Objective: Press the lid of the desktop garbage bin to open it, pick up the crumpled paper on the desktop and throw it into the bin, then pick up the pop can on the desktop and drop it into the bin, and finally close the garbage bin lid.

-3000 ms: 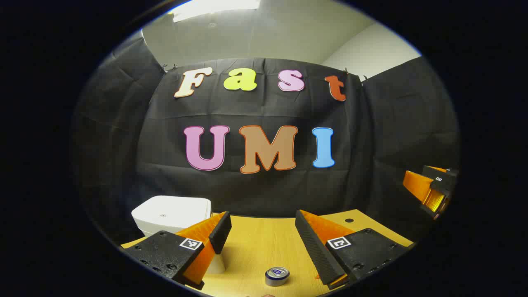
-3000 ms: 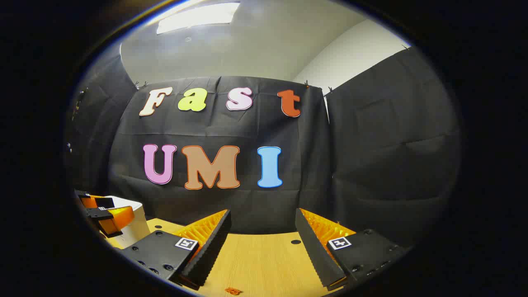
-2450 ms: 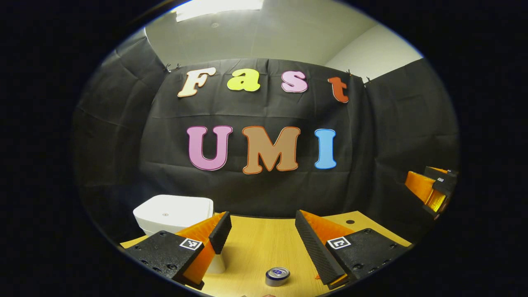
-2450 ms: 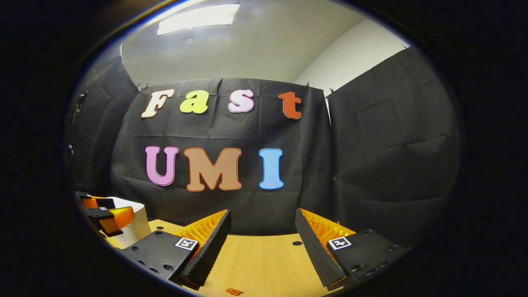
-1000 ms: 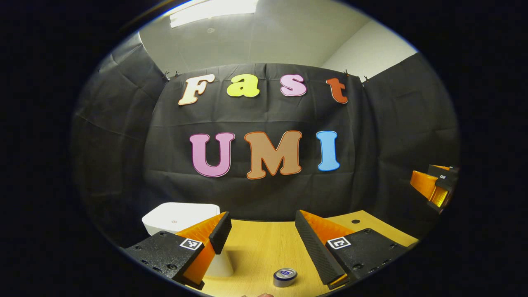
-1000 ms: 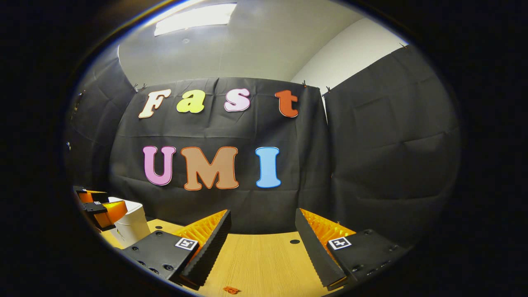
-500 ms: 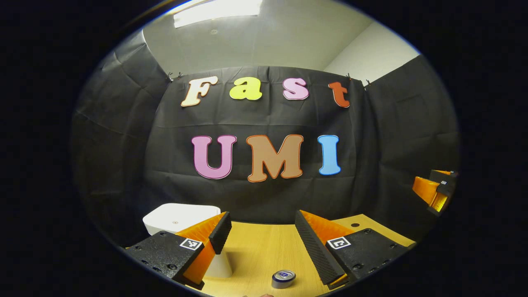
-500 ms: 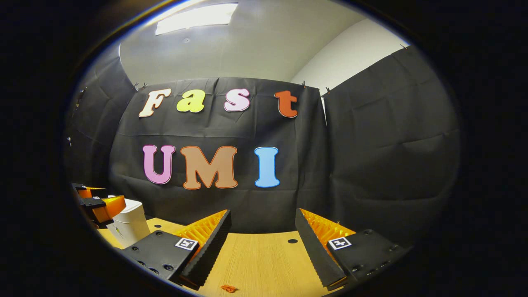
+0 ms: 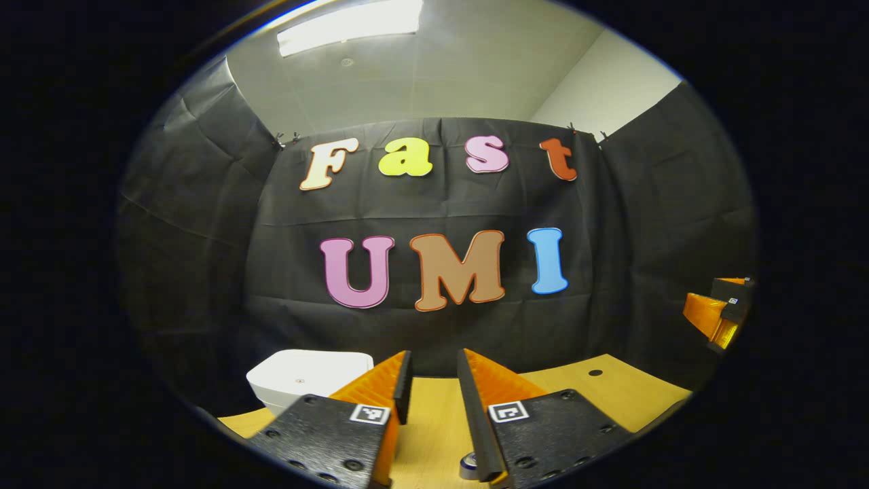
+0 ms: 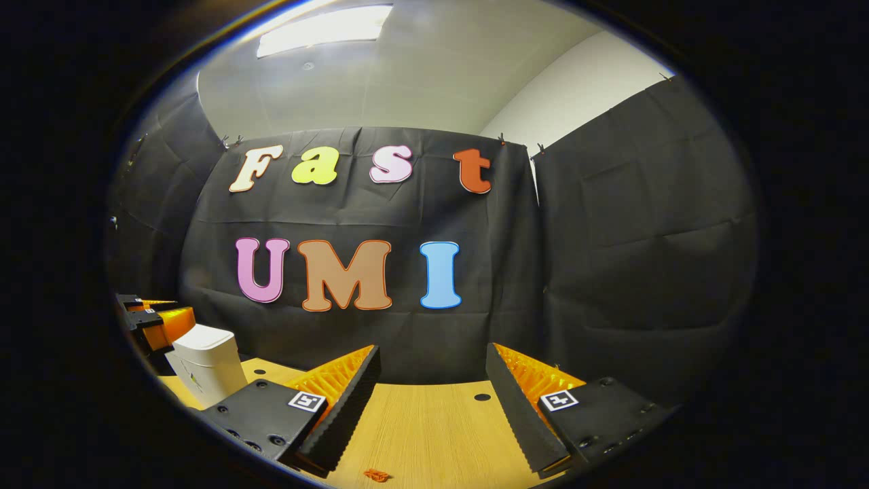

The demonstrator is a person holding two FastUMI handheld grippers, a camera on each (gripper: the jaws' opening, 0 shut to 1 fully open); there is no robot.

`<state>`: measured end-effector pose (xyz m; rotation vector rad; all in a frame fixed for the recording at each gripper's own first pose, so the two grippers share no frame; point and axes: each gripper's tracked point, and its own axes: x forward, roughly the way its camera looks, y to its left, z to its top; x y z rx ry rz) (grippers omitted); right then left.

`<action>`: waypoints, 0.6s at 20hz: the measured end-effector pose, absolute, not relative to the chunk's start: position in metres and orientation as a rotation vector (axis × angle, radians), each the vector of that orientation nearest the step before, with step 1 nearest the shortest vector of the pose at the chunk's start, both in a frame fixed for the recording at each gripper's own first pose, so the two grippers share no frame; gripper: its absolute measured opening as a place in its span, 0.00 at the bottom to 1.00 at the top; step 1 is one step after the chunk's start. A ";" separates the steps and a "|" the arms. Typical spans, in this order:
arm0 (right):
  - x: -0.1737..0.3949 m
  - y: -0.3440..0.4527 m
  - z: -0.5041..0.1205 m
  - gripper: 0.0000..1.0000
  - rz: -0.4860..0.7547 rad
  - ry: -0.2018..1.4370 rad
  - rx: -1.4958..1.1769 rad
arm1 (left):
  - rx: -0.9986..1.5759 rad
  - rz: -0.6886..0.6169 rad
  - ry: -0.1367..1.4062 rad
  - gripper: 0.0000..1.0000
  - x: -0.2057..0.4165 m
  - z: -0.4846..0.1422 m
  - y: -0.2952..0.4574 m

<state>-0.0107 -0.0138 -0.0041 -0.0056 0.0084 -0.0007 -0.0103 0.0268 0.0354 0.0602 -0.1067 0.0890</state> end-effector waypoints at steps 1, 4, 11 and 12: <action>-0.011 -0.013 -0.004 1.00 0.001 0.007 -0.006 | 0.059 0.104 -0.103 0.34 -0.010 0.034 0.032; -0.011 -0.009 -0.003 0.98 0.007 0.002 -0.012 | 0.063 0.187 -0.066 0.09 -0.009 0.026 0.059; -0.015 -0.001 -0.004 0.98 0.009 0.002 -0.022 | 0.068 0.348 -0.023 0.00 0.007 0.016 0.136; -0.015 -0.001 -0.004 1.00 0.006 0.004 -0.023 | 0.077 0.370 -0.023 0.00 0.010 0.015 0.148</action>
